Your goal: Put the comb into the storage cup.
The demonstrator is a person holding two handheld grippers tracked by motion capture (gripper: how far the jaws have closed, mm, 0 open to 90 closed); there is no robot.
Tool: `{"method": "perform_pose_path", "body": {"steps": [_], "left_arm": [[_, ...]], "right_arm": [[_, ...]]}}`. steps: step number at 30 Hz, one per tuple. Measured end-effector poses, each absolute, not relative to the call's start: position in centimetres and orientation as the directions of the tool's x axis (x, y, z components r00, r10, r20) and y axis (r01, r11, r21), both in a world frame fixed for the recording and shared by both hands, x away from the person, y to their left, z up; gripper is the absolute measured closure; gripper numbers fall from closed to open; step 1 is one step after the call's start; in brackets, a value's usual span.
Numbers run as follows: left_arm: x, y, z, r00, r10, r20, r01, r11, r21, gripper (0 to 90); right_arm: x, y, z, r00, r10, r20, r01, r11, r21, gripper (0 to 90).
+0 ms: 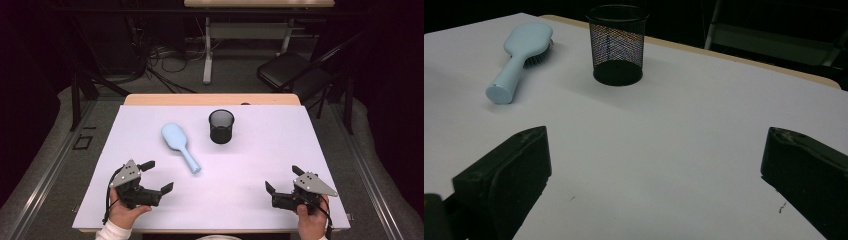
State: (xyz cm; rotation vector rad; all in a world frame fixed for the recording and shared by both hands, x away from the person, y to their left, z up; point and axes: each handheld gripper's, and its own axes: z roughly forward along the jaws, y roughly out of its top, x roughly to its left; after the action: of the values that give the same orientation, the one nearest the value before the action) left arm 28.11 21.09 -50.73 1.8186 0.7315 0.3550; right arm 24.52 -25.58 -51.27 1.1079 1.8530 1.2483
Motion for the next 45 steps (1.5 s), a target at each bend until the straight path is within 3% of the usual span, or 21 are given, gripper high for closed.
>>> {"method": "perform_pose_path", "body": {"steps": [15,45], "left_arm": [[29.9,20.6,-49.3,0.736,0.658,-0.160,0.373,-0.197,0.907,0.7],[32.9,18.5,-47.1,0.728,0.671,-0.140,0.389,-0.236,0.891,5.0]], "right_arm": [[24.6,-25.3,-51.5,-0.437,0.898,-0.047,0.304,0.197,0.932,0.0],[25.1,-25.1,-51.9,-0.438,0.898,-0.049,0.322,0.208,0.924,0.0]]}}
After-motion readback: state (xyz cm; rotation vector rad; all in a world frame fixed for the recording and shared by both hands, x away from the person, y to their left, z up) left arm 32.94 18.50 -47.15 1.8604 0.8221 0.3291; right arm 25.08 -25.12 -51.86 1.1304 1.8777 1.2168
